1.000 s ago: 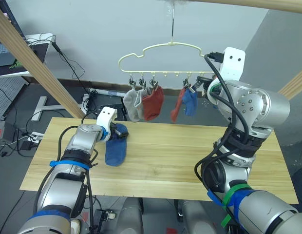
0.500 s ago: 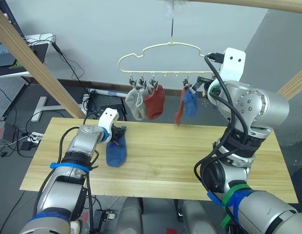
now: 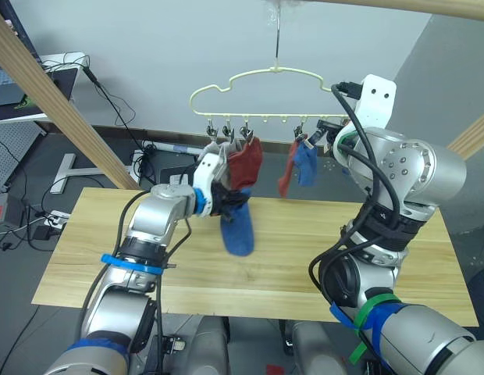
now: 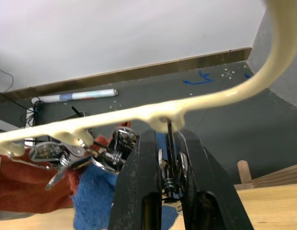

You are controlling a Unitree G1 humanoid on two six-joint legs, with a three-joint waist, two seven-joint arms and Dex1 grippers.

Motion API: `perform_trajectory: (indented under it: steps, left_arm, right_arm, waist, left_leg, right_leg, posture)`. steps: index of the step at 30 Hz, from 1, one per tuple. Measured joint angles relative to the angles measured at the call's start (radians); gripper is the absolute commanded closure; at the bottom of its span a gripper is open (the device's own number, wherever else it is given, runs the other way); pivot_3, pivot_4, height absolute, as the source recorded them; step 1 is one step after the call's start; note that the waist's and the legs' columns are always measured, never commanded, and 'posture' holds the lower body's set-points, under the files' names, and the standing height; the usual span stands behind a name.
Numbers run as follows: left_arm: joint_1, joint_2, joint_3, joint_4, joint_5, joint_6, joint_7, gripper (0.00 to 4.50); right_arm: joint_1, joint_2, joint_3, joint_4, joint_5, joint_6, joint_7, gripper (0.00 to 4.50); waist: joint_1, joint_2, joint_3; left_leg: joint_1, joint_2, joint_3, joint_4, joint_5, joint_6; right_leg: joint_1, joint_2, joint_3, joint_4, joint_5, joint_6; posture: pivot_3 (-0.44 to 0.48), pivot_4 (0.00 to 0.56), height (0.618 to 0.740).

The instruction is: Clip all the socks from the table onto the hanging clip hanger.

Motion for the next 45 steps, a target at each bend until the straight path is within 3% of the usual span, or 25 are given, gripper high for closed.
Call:
perform_trajectory:
  steps: [8,17,30,45]
  left_arm:
    - [-0.111,-0.123,-0.047,-0.021,-0.048,0.043,0.003,4.32]
    - [-0.218,-0.239,-0.059,0.164,-0.041,-0.045,0.045,4.32]
    - [-0.327,-0.306,-0.016,0.355,-0.038,-0.167,0.095,4.32]
    - [-0.381,-0.341,0.004,0.44,-0.036,-0.209,0.103,4.32]
  right_arm:
    - [-0.009,0.006,-0.021,0.001,0.0,0.0,0.0,4.37]
    - [-0.018,0.012,-0.03,0.003,0.0,0.0,-0.004,4.37]
    - [-0.019,0.013,-0.031,0.003,0.0,0.0,-0.006,4.37]
    - [-0.019,0.014,-0.032,0.003,0.0,0.0,-0.007,4.37]
  waist:
    - [-0.001,0.0,0.0]
    - [-0.003,0.0,0.0]
    - [-0.003,0.001,0.0]
    - [-0.006,0.001,0.001]
  left_leg:
    - [0.0,0.0,0.0,0.0,0.0,0.0]
    - [0.0,0.0,0.0,0.0,0.0,0.0]
    - [-0.001,0.0,0.001,-0.001,0.0,0.0]
    - [-0.001,0.0,0.001,-0.002,0.0,0.0]
  right_leg:
    - [0.0,0.0,0.0,-0.001,0.0,0.0]
    - [0.0,0.0,0.0,-0.001,0.0,0.0]
    - [0.0,0.0,0.0,-0.003,0.0,0.0]
    - [0.0,0.0,0.0,-0.004,0.0,0.0]
  posture:
    - [-0.048,0.296,0.74]
    - [-0.067,0.298,0.74]
    - [-0.071,0.295,0.74]
    - [-0.075,0.294,0.74]
